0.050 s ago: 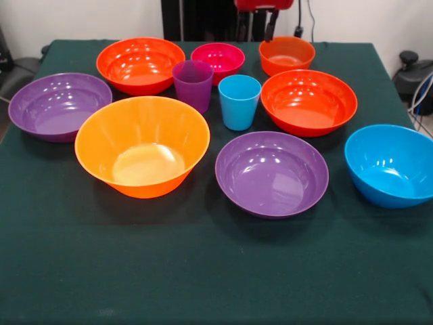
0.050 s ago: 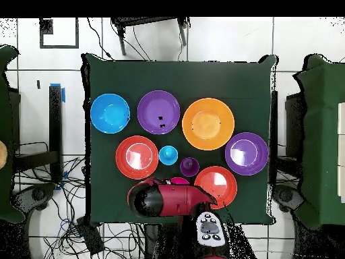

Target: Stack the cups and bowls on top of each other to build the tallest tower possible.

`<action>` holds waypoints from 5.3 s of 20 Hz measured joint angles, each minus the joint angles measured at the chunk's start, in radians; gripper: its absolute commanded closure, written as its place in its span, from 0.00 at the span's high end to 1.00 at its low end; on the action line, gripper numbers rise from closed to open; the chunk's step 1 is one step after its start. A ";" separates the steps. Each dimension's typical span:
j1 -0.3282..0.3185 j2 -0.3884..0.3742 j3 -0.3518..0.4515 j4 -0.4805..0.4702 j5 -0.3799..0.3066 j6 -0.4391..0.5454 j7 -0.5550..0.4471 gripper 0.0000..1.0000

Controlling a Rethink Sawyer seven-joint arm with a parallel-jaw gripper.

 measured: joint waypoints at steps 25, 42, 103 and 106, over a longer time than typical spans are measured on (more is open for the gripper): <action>-0.187 0.182 0.010 -0.138 -0.150 -0.036 0.000 1.00; -0.162 0.049 0.023 -0.143 -0.169 -0.033 0.000 1.00; -0.092 -0.068 0.102 -0.252 -0.080 0.159 0.000 1.00; -0.093 -0.063 0.103 -0.263 -0.079 0.159 0.000 1.00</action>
